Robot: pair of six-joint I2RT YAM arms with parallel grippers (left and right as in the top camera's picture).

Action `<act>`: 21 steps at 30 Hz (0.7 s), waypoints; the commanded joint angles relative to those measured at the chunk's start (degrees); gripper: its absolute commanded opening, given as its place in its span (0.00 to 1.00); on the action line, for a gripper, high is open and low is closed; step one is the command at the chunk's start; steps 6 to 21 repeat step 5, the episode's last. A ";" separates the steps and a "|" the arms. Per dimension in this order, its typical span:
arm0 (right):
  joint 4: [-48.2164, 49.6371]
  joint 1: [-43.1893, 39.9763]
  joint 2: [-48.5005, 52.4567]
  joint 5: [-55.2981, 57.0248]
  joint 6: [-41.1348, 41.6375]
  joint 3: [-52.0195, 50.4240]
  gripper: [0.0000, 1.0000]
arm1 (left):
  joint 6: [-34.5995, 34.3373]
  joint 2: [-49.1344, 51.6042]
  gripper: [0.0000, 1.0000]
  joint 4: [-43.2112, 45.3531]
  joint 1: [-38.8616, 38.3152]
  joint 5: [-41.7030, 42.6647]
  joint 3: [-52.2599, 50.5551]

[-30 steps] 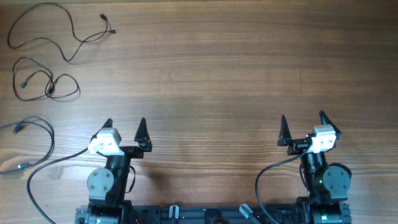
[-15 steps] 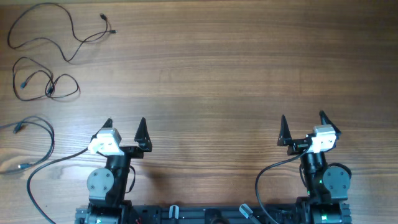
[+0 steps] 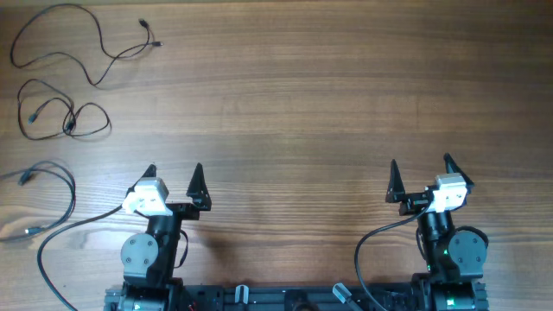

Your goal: Untangle cables

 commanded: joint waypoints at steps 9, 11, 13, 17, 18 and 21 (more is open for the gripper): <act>0.13 -0.24 -0.50 -0.04 0.90 -0.07 1.00 | 0.74 -0.50 1.00 0.13 -0.37 0.31 -0.35; 0.13 -0.24 -0.50 -0.04 0.90 -0.07 1.00 | 0.74 -0.50 1.00 0.13 -0.37 0.31 -0.35; 0.13 -0.24 -0.50 -0.04 0.90 -0.07 1.00 | 0.74 -0.50 1.00 0.13 -0.37 0.31 -0.35; 0.13 -0.24 -0.50 -0.04 0.90 -0.07 1.00 | 0.74 -0.50 1.00 0.13 -0.37 0.31 -0.35; 0.13 -0.24 -0.50 -0.04 0.90 -0.07 1.00 | 0.74 -0.50 1.00 0.13 -0.37 0.31 -0.35; 0.13 -0.24 -0.50 -0.04 0.90 -0.07 1.00 | 0.74 -0.50 1.00 0.13 -0.37 0.31 -0.35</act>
